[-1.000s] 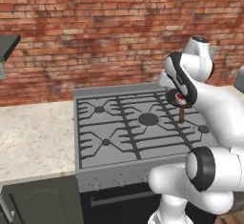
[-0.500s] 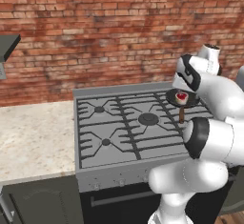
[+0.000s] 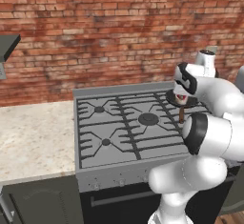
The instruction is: Pick up the pan with the steak in it and place it on the dining table. Then place the steak on the plate.
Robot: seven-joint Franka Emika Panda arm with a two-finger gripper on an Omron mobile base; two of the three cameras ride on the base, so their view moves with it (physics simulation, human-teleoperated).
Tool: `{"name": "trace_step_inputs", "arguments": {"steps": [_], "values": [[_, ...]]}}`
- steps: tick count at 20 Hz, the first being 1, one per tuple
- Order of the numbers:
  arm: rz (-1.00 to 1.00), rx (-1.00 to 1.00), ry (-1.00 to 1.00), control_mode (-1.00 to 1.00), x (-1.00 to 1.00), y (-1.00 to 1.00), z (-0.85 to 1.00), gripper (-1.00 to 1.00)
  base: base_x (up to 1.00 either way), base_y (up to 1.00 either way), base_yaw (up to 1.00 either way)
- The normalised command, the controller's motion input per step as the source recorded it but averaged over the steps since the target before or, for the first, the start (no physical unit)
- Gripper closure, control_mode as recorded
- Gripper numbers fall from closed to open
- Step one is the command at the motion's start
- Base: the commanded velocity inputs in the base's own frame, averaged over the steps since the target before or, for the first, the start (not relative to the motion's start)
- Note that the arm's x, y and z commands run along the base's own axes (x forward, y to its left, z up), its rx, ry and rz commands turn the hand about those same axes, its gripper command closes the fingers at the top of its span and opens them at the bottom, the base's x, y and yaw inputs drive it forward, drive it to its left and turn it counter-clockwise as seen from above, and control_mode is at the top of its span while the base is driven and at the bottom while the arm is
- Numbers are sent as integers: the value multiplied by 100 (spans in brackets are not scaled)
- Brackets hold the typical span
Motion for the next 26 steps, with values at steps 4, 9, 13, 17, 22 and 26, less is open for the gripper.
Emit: {"name": "trace_step_inputs", "arguments": {"steps": [4, 9, 13, 17, 22, 26], "values": [[0, -8, -7, -100, 0, -8, -46, -100, 0, 0, 0], [0, -2, -4, -100, 6, -11, -40, -100, 0, 0, 0], [0, 0, 0, -100, 31, -8, -36, -100, 0, 0, 0], [0, 0, 0, -100, 62, -3, -39, -100, 0, 0, 0], [0, 0, -1, -100, 37, -10, -39, -100, 0, 0, 0], [0, 0, -3, -100, 19, -31, -32, -100, 0, 0, 0]]}}
